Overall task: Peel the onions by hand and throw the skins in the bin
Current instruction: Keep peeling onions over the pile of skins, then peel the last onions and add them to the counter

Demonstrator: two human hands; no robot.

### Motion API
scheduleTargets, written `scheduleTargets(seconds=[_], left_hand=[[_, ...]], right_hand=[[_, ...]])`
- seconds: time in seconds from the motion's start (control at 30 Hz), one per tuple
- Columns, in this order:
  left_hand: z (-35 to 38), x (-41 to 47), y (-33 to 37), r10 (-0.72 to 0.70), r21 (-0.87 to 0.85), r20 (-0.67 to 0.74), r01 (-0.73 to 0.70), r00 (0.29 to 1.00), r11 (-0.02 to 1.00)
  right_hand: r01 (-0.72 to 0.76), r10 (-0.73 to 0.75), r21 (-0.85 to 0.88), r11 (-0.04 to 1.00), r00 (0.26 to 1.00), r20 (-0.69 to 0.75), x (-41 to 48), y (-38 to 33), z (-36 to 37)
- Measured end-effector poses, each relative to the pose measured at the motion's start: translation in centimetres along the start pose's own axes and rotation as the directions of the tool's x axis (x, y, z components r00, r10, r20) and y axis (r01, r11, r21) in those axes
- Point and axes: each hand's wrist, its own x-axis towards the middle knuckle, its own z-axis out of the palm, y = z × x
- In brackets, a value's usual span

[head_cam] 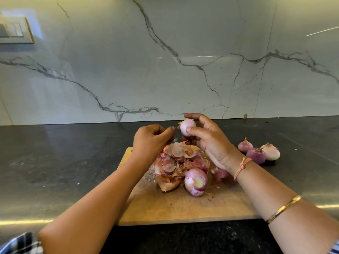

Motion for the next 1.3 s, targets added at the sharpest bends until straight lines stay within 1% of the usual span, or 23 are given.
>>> scheduleTargets(seconds=[0.07, 0.13, 0.23, 0.33, 0.47, 0.63, 0.73, 0.8, 0.87, 0.93, 0.97, 1.03, 1.13, 1.17, 1.23, 1.27, 1.3], left_hand=[[0.1, -0.1, 0.0, 0.035, 0.011, -0.011, -0.035, 0.999, 0.999], [0.1, -0.1, 0.1, 0.065, -0.053, -0.015, -0.065, 0.998, 0.996], [0.2, -0.3, 0.1, 0.106, -0.15, 0.023, -0.102, 0.994, 0.984], [0.3, -0.4, 0.0, 0.165, -0.116, 0.028, -0.161, 0.986, 0.98], [0.1, 0.2, -0.4, 0.195, -0.077, -0.023, -0.196, 0.981, 0.978], [0.2, 0.3, -0.5, 0.194, -0.086, -0.016, -0.195, 0.981, 0.977], [0.1, 0.5, -0.8, 0.174, -0.025, -0.051, -0.175, 0.983, 0.984], [0.0, 0.6, -1.0, 0.175, 0.033, -0.068, -0.173, 0.982, 0.984], [-0.1, 0.6, -1.1, 0.183, 0.075, -0.064, -0.178, 0.981, 0.981], [-0.1, 0.6, -1.2, 0.189, 0.103, -0.06, -0.182, 0.98, 0.978], [-0.2, 0.6, -1.2, 0.189, 0.108, -0.058, -0.182, 0.98, 0.977], [-0.2, 0.7, -1.2, 0.196, 0.117, -0.051, -0.189, 0.979, 0.975], [0.0, 0.6, -1.0, 0.221, 0.15, -0.031, -0.214, 0.975, 0.965], [0.0, 0.5, -0.9, 0.229, 0.162, -0.024, -0.223, 0.973, 0.961], [0.0, 0.3, -0.8, 0.246, 0.184, -0.005, -0.241, 0.969, 0.953], [0.0, 0.3, -0.7, 0.255, 0.194, 0.001, -0.25, 0.967, 0.949], [0.1, 0.2, -0.7, 0.261, 0.201, 0.005, -0.257, 0.965, 0.945]], right_hand=[[-0.002, 0.001, -0.07, 0.998, 1.0, -0.006, 0.0, 0.2, -0.1], [0.01, -0.009, -0.149, 0.989, 1.0, 0.007, 0.0, 0.3, -0.1], [0.027, -0.023, -0.242, 0.97, 1.0, 0.021, 0.0, 0.5, 0.1], [0.04, -0.035, -0.275, 0.961, 0.999, 0.023, 0.0, 0.6, 0.1], [0.045, -0.037, -0.253, 0.966, 0.999, 0.038, 0.0, 0.5, 0.2], [0.006, -0.007, -0.123, 0.992, 1.0, -0.005, 0.1, 0.4, 0.2], [-0.021, 0.021, -0.037, 0.999, 1.0, 0.014, 0.1, 0.0, 0.1], [-0.05, 0.055, -0.086, 0.995, 0.997, 0.053, 0.0, -0.3, -0.1], [-0.072, 0.089, -0.213, 0.974, 0.993, 0.075, -0.1, -0.4, -0.3], [-0.049, 0.074, -0.317, 0.947, 0.995, 0.068, -0.2, -0.8, -0.5], [-0.039, 0.059, -0.315, 0.948, 0.997, 0.053, -0.3, -1.2, -0.6], [-0.029, 0.035, -0.254, 0.967, 0.999, 0.02, -0.5, -2.2, -1.2], [-0.019, 0.007, -0.175, 0.984, 0.998, -0.066, -1.0, -4.0, -2.5], [-0.015, -0.01, -0.217, 0.976, 0.994, -0.112, -1.2, -4.3, -3.0], [-0.042, -0.055, -0.409, 0.912, 0.973, -0.223, -1.6, -4.4, -4.7], [-0.074, -0.064, -0.471, 0.879, 0.961, -0.27, -1.9, -4.4, -5.5], [-0.112, -0.053, -0.491, 0.864, 0.949, -0.31, -2.2, -4.4, -6.4]])
